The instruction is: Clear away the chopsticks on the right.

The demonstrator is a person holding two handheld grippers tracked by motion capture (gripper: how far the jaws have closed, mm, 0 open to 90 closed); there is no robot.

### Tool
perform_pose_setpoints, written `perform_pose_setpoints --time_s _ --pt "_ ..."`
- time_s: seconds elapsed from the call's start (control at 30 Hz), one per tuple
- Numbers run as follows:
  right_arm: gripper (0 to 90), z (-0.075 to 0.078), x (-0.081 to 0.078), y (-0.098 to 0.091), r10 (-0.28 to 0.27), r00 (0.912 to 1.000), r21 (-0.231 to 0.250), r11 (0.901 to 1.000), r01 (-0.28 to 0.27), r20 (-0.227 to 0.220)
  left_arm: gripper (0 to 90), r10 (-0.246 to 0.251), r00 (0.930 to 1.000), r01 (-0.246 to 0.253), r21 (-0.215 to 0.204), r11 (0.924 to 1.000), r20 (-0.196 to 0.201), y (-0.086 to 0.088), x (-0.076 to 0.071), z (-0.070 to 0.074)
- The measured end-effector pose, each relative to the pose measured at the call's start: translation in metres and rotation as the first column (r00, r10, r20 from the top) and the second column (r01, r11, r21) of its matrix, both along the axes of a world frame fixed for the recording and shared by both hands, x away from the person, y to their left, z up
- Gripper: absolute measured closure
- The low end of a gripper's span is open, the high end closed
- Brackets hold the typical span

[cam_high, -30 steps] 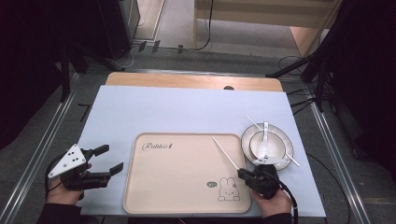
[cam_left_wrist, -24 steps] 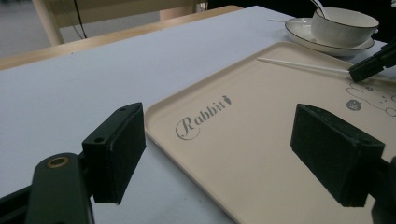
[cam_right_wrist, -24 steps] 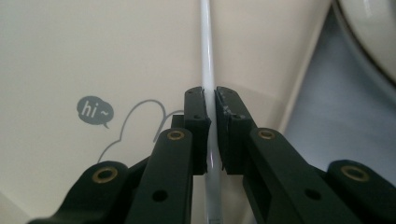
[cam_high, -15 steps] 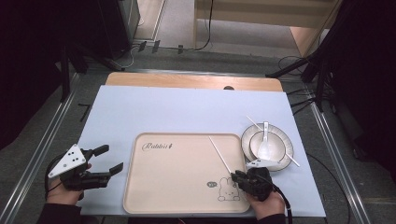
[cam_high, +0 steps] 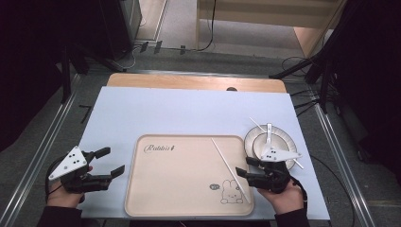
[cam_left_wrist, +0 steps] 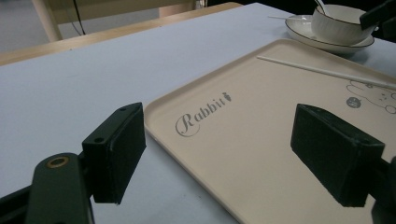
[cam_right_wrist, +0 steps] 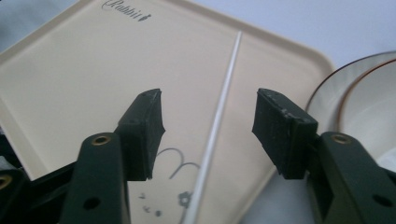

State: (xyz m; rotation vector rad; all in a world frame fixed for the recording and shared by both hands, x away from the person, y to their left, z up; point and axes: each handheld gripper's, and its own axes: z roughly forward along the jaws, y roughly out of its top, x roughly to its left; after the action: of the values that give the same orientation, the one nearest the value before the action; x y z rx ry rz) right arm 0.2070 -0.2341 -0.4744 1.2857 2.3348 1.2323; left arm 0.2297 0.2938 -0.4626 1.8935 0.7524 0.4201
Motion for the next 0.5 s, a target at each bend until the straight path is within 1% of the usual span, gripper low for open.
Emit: perform_pose_setpoints --time_s 0.07,0.1,0.13,0.2,0.27,0.33,0.37,0.43,0.5 --pt "36.9 0.001 0.007 -0.008 0.023 0.9997 0.027 0.9994 -0.023 0.002 18.5 0.001 1.0000 -0.001 -0.002 1.0000 -0.001 0.000 0.000 0.000" --pt "34.9 0.001 0.012 -0.014 0.047 0.9989 0.039 0.9982 -0.047 0.003 18.6 0.001 1.0000 -0.001 -0.001 1.0000 -0.001 0.000 0.000 0.000" --pt "34.1 0.002 0.014 -0.016 0.059 0.9983 0.044 0.9973 -0.059 -0.001 18.6 0.002 1.0000 -0.002 -0.003 1.0000 -0.004 0.000 0.000 0.000" --pt "31.2 0.003 0.022 -0.024 0.096 0.9954 0.047 0.9943 -0.096 0.010 18.5 0.001 1.0000 -0.001 0.004 1.0000 -0.005 0.000 0.000 0.000" --pt "29.4 0.005 0.027 -0.030 0.108 0.9939 0.047 0.9929 -0.109 0.022 18.5 0.000 1.0000 0.000 0.004 1.0000 -0.009 -0.001 0.000 -0.001" --pt "27.5 0.008 0.031 -0.037 0.100 0.9946 0.054 0.9934 -0.101 0.026 18.5 -0.002 0.9999 0.002 0.002 1.0000 -0.012 -0.001 0.001 -0.001" --pt "26.5 0.008 0.032 -0.039 0.104 0.9941 0.060 0.9926 -0.106 0.029 18.5 -0.004 0.9999 0.004 0.008 1.0000 -0.013 -0.001 0.001 -0.002" --pt "24.6 0.008 0.032 -0.044 0.107 0.9941 0.070 0.9917 -0.108 0.016 18.5 -0.007 0.9999 0.007 0.009 0.9999 -0.015 -0.002 0.001 -0.002" --pt "23.3 0.008 0.030 -0.047 0.102 0.9946 0.068 0.9924 -0.103 0.021 18.5 -0.006 0.9999 0.006 0.008 0.9999 -0.015 -0.001 0.001 -0.002"
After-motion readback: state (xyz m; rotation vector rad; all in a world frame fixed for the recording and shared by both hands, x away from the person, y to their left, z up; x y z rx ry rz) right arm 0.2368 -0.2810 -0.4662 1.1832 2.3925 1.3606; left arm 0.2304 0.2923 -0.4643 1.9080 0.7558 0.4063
